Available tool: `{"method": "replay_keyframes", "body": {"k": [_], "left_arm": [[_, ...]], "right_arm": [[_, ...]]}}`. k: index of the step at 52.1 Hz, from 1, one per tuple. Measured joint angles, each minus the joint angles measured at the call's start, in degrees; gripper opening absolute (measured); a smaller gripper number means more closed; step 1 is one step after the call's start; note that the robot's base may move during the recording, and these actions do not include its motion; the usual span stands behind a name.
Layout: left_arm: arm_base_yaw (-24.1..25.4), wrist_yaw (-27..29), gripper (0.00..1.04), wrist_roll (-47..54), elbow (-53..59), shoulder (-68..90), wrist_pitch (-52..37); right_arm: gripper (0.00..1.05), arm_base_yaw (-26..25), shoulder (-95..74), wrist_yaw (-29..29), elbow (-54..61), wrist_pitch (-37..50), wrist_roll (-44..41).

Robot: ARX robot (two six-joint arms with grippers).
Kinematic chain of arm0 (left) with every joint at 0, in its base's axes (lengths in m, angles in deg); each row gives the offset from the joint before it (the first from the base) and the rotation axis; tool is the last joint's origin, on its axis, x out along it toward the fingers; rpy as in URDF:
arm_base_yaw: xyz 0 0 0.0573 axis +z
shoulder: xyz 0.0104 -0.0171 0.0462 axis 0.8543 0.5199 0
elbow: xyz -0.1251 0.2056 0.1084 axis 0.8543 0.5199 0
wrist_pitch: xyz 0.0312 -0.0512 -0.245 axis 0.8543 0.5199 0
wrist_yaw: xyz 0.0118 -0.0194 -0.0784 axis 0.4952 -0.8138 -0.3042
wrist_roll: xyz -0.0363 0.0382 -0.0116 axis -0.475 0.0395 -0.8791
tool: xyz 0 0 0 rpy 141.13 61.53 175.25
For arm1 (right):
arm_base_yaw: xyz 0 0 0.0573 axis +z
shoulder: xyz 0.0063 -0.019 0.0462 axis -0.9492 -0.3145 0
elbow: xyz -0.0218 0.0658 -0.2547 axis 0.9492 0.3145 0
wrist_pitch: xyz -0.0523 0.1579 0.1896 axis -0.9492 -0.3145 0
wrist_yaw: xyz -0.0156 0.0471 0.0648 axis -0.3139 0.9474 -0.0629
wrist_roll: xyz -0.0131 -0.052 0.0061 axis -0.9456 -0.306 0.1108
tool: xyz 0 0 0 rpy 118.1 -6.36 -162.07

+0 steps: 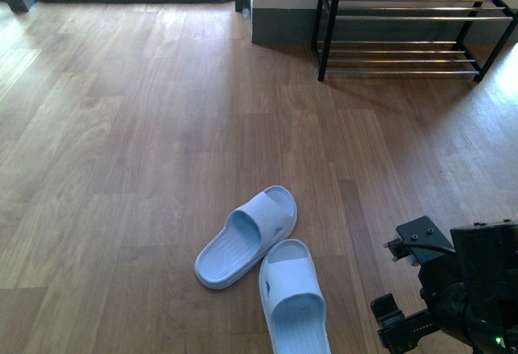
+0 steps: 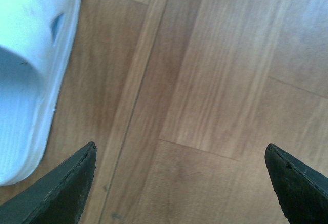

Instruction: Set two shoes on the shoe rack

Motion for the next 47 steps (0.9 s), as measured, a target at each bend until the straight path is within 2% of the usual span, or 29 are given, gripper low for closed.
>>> {"method": "replay_keyframes", "body": {"k": [8, 23, 31, 47], "left_arm": [[0.0, 0.0, 0.95, 0.0, 0.0, 0.0, 0.0], [0.0, 0.0, 0.95, 0.0, 0.0, 0.0, 0.0], [0.0, 0.0, 0.95, 0.0, 0.0, 0.0, 0.0], [0.0, 0.0, 0.95, 0.0, 0.0, 0.0, 0.0]], "right_arm": [[0.95, 1.2, -2.9, 3.4, -1.7, 0.2, 2.8], [0.95, 5.4, -11.8, 3.6, -9.2, -1.3, 11.4], [0.95, 6.5, -15.0, 3.7, -13.1, -1.4, 14.0], [0.95, 7.4, -18.0, 3.5, -20.1, -7.9, 16.0]]}}
